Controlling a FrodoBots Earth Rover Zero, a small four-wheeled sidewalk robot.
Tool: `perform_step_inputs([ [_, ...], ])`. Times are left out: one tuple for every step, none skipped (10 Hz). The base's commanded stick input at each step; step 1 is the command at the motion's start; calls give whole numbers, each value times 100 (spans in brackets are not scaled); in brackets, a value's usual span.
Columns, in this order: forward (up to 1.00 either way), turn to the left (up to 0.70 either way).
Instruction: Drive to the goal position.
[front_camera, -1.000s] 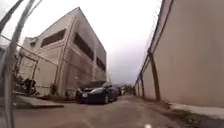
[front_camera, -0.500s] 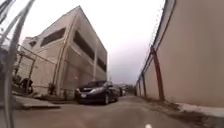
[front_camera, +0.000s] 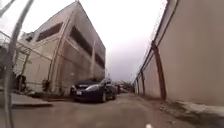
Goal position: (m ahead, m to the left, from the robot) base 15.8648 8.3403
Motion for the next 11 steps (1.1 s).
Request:
perform_step_inputs([
  [84, 3],
  [84, 3],
  [84, 3],
  [84, 3],
  [84, 3],
  [84, 3],
  [84, -33],
  [84, -22],
  [84, 3],
  [84, 3],
  [84, 3],
])
